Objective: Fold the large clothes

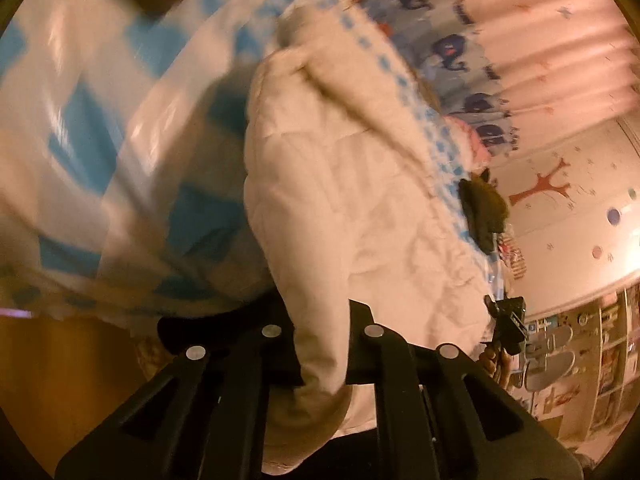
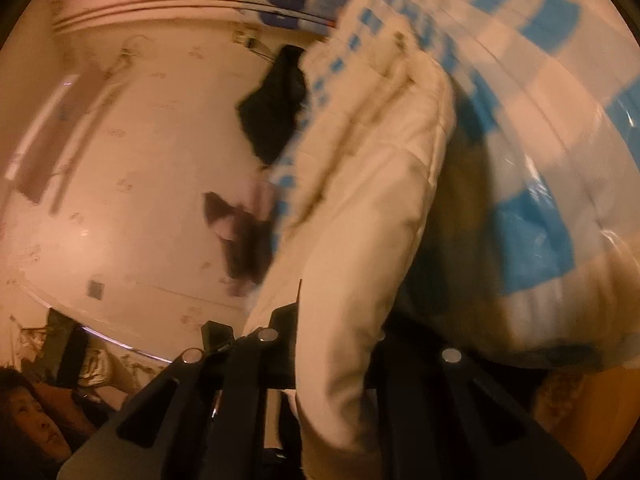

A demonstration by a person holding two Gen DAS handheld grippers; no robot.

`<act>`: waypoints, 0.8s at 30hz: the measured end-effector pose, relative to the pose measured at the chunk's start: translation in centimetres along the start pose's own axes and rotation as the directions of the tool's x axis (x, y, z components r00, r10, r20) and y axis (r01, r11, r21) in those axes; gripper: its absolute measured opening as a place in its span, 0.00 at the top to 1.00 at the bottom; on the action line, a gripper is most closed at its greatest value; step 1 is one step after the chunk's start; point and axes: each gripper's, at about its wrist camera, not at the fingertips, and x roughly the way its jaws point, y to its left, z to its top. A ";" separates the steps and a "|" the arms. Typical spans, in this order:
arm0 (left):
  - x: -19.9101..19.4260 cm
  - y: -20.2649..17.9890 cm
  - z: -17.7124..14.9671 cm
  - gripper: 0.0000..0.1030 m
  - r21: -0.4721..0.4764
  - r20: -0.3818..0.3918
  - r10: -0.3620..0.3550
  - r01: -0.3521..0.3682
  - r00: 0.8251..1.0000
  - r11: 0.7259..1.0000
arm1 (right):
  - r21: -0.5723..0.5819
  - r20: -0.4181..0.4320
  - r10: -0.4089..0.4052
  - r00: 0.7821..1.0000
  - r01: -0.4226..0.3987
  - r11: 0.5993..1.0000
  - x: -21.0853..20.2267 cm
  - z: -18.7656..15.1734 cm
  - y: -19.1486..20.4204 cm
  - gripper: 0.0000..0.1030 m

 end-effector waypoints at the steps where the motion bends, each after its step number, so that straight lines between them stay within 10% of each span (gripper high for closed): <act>1: -1.1 -1.6 0.0 0.93 0.036 0.003 -0.012 0.012 1.000 0.999 | -0.017 0.006 0.012 1.000 -0.012 1.000 -0.5 -0.1 0.8 0.88; 9: -5.3 -4.4 -2.5 0.89 0.193 -0.094 -0.018 0.036 0.995 0.980 | -0.062 -0.049 0.004 0.999 -0.007 0.998 -4.2 -3.7 2.6 0.88; 14: -3.1 2.2 -4.9 0.46 0.095 -0.187 0.031 -0.014 0.982 0.995 | 0.066 -0.108 -0.053 0.993 0.060 0.996 -5.0 -5.3 -3.2 0.62; 19: -1.9 5.4 -5.2 0.38 0.005 -0.174 -0.016 0.017 0.985 1.000 | 0.154 -0.114 -0.006 0.994 0.023 0.988 -5.1 -5.9 -6.2 0.45; 24: -1.1 3.5 -5.5 0.38 0.121 -0.159 0.107 -0.088 0.982 0.989 | 0.177 -0.136 0.016 0.991 0.008 0.984 -4.1 -6.3 -6.8 0.35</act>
